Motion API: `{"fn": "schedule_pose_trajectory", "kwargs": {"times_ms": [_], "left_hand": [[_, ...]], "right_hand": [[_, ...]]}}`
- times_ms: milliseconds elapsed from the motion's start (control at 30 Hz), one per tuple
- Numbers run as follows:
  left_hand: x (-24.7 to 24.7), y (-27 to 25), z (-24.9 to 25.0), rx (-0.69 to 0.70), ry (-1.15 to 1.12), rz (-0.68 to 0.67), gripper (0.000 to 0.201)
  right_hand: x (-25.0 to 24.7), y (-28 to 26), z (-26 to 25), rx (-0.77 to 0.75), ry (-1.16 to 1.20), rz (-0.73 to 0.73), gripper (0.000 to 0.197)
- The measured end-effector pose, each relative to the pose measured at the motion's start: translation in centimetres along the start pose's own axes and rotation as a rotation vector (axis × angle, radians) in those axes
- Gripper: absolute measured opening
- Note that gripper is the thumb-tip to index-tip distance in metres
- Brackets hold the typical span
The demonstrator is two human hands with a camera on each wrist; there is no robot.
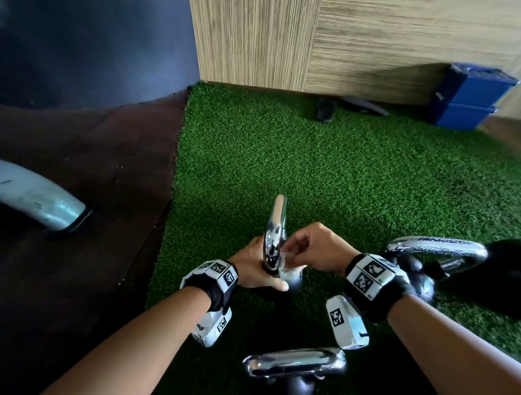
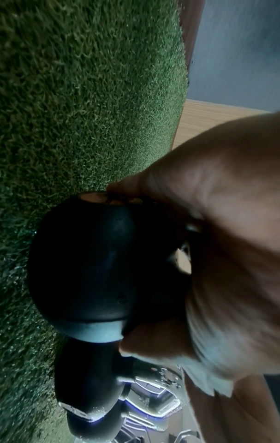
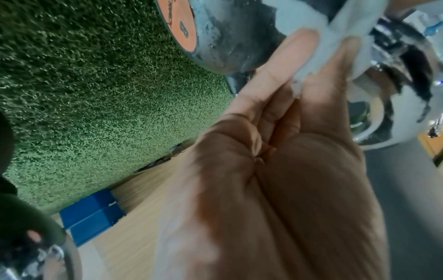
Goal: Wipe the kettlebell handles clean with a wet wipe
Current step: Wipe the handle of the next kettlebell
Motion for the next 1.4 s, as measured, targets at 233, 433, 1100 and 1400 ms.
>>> {"fn": "schedule_pose_trajectory", "kwargs": {"times_ms": [233, 433, 1100, 1400], "left_hand": [[0.1, -0.1, 0.1, 0.041, 0.129, -0.016, 0.113], [0.4, -0.7, -0.3, 0.109, 0.140, 0.013, 0.117], [0.6, -2.4, 0.9, 0.233, 0.232, 0.067, 0.119], [1.2, -2.2, -0.4, 0.274, 0.089, 0.124, 0.126]], "right_hand": [[0.5, 0.0, 0.0, 0.025, -0.074, -0.093, 0.029], [1.0, 0.0, -0.4, -0.003, -0.012, -0.175, 0.027], [3.5, -0.1, 3.0, 0.113, 0.983, -0.304, 0.043], [2.8, -0.2, 2.8, 0.108, 1.071, -0.168, 0.026]]}}
Point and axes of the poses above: each hand's wrist, its own y-axis towards the middle knuckle, its own x-axis out of the palm, z = x × y, the point moved 6 cm from there along y, towards the middle knuckle, and after that the axes turned 6 degrees about -x, right-handed, at the moved point
